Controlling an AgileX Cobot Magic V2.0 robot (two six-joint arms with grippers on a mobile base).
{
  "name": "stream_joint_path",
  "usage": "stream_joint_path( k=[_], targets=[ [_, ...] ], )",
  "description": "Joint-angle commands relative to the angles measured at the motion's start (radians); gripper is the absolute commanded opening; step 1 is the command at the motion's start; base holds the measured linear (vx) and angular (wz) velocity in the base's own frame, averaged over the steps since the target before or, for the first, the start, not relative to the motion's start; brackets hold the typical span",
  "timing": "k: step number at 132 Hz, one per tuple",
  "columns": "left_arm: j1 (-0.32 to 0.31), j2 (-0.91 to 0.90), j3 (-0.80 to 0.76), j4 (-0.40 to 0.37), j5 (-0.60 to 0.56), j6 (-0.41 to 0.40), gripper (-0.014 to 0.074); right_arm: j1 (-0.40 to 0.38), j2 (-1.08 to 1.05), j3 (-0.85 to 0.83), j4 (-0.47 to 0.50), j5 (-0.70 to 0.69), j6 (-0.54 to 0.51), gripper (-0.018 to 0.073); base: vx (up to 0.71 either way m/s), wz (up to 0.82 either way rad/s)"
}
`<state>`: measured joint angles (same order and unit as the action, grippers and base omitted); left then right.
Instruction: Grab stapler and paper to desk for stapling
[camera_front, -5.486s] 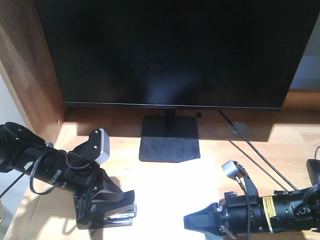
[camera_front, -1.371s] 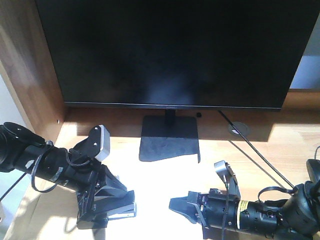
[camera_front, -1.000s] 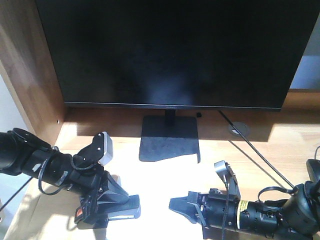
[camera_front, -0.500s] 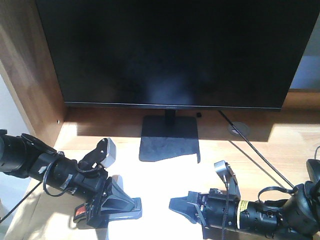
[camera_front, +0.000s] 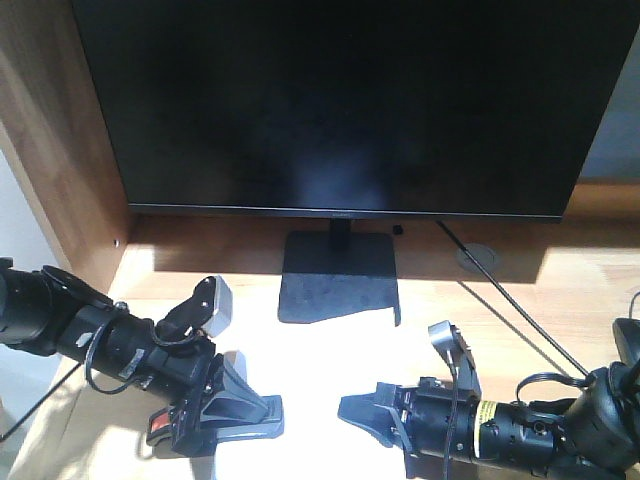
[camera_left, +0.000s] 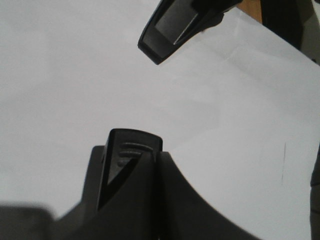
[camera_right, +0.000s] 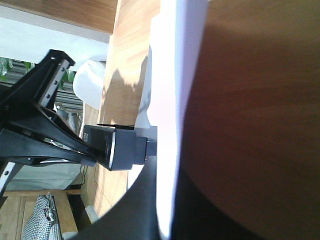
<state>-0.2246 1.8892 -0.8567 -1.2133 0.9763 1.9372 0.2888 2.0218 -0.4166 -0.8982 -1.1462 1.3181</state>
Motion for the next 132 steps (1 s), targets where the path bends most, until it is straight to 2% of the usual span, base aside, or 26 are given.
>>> stream_joint_path(
  k=[1,22,41,64,74,96,97,107,117,132],
  targets=[
    [-0.003,-0.075,-0.004,0.043,-0.044,-0.010,-0.0006,0.002,-0.035,-0.009,-0.001,-0.176,-0.012,-0.0003,0.00,0.00],
    [-0.003,-0.180,-0.004,0.041,-0.045,-0.013,-0.0006,0.002,-0.035,-0.009,-0.001,-0.173,-0.012,-0.0003,0.00,0.00],
    [-0.003,-0.275,-0.004,0.042,-0.045,-0.063,-0.0006,0.001,-0.035,-0.009,0.000,-0.168,-0.012,0.0004,0.00,0.00],
    [-0.003,-0.351,-0.004,0.044,-0.052,-0.062,-0.0006,0.001,-0.035,-0.009,0.000,-0.168,-0.012,0.0074,0.00,0.00],
    [-0.003,-0.373,-0.004,0.044,-0.062,-0.062,-0.0006,0.001,-0.035,-0.009,-0.001,-0.168,-0.012,0.0151,0.00,0.00],
    [-0.003,-0.398,-0.004,0.044,-0.074,-0.062,-0.0006,0.001,-0.035,-0.009,-0.003,-0.168,-0.012,0.0432,0.00,0.00],
    [-0.003,-0.398,-0.004,0.044,-0.074,-0.062,-0.0006,0.001,-0.035,-0.009,-0.003,-0.168,-0.012,0.0470,0.00,0.00],
    [-0.003,-0.404,-0.004,0.044,-0.072,-0.062,-0.0006,0.001,-0.035,-0.009,-0.005,-0.166,-0.012,0.0573,0.00,0.00],
    [-0.003,-0.412,-0.004,0.044,-0.071,-0.062,-0.0006,0.001,-0.036,-0.009,-0.008,-0.152,-0.012,0.0627,0.00,0.00],
    [-0.003,-0.428,-0.004,0.044,-0.074,-0.062,-0.0006,0.001,-0.038,-0.009,-0.010,-0.113,-0.013,0.0621,0.00,0.00]
  ],
)
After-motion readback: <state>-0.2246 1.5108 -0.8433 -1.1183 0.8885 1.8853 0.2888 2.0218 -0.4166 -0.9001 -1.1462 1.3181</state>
